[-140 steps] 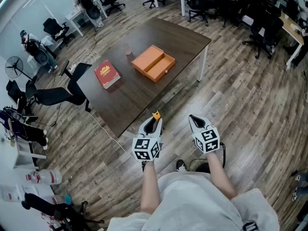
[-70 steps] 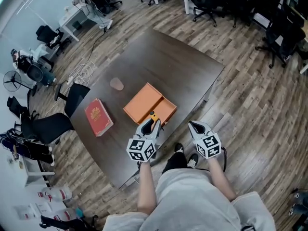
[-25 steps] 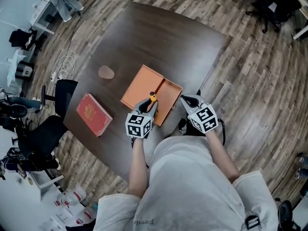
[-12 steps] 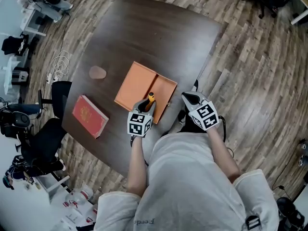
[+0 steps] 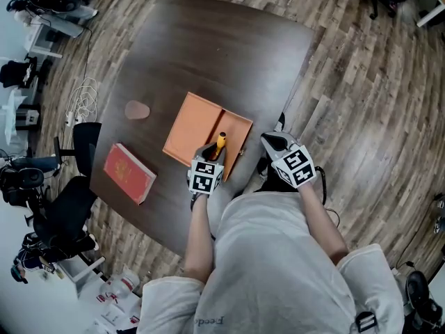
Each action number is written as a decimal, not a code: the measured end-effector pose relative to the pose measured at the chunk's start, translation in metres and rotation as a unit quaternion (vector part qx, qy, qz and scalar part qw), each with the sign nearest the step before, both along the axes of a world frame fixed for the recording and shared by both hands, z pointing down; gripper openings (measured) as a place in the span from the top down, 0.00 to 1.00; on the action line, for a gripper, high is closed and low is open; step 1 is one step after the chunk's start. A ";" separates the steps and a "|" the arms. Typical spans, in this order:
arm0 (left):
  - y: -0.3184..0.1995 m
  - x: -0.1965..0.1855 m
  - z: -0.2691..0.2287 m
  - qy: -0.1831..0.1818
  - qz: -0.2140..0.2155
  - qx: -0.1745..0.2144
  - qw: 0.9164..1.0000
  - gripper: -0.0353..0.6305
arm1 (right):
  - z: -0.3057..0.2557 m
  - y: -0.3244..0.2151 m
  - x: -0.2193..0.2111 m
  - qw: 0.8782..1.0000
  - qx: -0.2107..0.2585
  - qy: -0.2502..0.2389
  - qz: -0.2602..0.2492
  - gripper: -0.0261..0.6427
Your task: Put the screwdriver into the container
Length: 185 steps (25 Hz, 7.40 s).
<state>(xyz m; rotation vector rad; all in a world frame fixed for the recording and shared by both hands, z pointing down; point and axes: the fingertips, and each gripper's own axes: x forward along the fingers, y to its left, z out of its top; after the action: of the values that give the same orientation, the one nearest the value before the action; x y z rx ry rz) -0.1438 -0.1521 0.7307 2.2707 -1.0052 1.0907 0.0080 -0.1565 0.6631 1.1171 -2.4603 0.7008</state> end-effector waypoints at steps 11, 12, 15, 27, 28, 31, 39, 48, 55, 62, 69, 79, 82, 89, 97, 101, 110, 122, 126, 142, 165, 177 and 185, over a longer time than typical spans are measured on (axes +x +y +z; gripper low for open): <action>0.001 0.004 0.018 -0.001 -0.008 -0.024 1.000 0.72 | -0.006 -0.002 -0.010 1.000 -0.005 0.003 -0.027 0.96; 0.001 0.005 0.019 -0.003 -0.007 -0.026 1.000 0.72 | -0.008 -0.003 -0.011 1.000 -0.005 0.003 -0.030 0.96; 0.001 0.012 0.021 -0.013 0.002 -0.029 0.999 0.72 | -0.011 -0.005 -0.013 0.999 -0.004 0.008 -0.041 0.96; -0.001 0.022 0.035 -0.012 -0.014 -0.060 0.998 0.72 | -0.019 -0.012 -0.006 0.998 0.006 0.027 -0.048 0.96; -0.002 0.023 0.036 -0.014 -0.014 -0.061 0.998 0.72 | -0.021 -0.014 -0.005 0.998 0.008 0.027 -0.047 0.96; -0.003 0.024 0.036 -0.019 -0.010 -0.060 0.998 0.72 | -0.025 -0.018 -0.003 0.999 0.011 0.027 -0.046 0.96; -0.003 0.019 0.041 -0.043 -0.011 -0.059 0.997 0.71 | -0.021 -0.013 -0.008 0.998 0.015 0.040 -0.054 0.96; -0.005 0.018 0.042 -0.055 0.003 -0.048 0.997 0.69 | -0.021 -0.011 -0.008 0.997 0.018 0.043 -0.056 0.96; -0.006 0.020 0.036 -0.053 -0.002 -0.043 0.998 0.69 | -0.022 -0.009 -0.011 0.997 0.021 0.043 -0.063 0.96; -0.005 0.017 0.028 -0.040 -0.012 -0.029 0.999 0.69 | -0.022 -0.008 -0.015 0.997 0.021 0.041 -0.066 0.96; -0.001 0.009 0.009 -0.010 -0.049 -0.027 0.998 0.69 | -0.021 -0.008 -0.024 0.997 0.022 0.033 -0.069 0.96; 0.012 0.007 -0.022 0.068 -0.104 0.005 0.992 0.69 | -0.018 -0.001 -0.037 0.997 0.027 0.032 -0.067 0.96; 0.021 0.002 -0.030 0.077 -0.111 0.013 0.991 0.69 | -0.015 0.004 -0.048 0.997 0.023 0.026 -0.071 0.96; 0.037 -0.020 -0.049 0.121 -0.144 0.030 0.982 0.69 | -0.014 0.021 -0.074 0.995 0.023 0.027 -0.089 0.96; 0.044 -0.035 -0.072 0.157 -0.158 0.054 0.973 0.69 | -0.010 0.030 -0.088 0.995 0.026 0.025 -0.089 0.96; 0.043 -0.039 -0.076 0.166 -0.160 0.061 0.971 0.69 | -0.008 0.029 -0.088 0.996 0.026 0.030 -0.084 0.96; 0.046 -0.037 -0.077 0.180 -0.164 0.067 0.968 0.70 | -0.001 0.035 -0.083 0.994 0.019 0.055 -0.087 0.96; 0.046 -0.042 -0.077 0.180 -0.171 0.073 0.966 0.74 | 0.001 0.037 -0.082 0.995 0.016 0.052 -0.087 0.96; 0.047 -0.045 -0.076 0.181 -0.177 0.071 0.965 0.76 | 0.003 0.038 -0.082 0.995 0.012 0.050 -0.086 0.96; 0.047 -0.052 -0.072 0.184 -0.190 0.066 0.962 0.86 | 0.007 0.035 -0.088 0.995 0.007 0.044 -0.092 0.96; 0.047 -0.056 -0.072 0.194 -0.203 0.072 0.957 0.86 | 0.020 0.044 -0.091 0.993 -0.002 0.060 -0.102 0.96; 0.048 -0.053 -0.071 0.195 -0.199 0.071 0.958 0.86 | 0.021 0.047 -0.091 0.992 -0.005 0.062 -0.106 0.96; 0.051 -0.052 -0.071 0.193 -0.200 0.067 0.958 0.86 | 0.023 0.049 -0.089 0.993 -0.011 0.060 -0.105 0.96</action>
<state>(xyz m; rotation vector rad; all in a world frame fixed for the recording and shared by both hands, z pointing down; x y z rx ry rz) -0.1957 -0.1008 0.6597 2.1304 -1.3177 0.4045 -0.0807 -0.1072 0.6864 0.8491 -2.4165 0.5788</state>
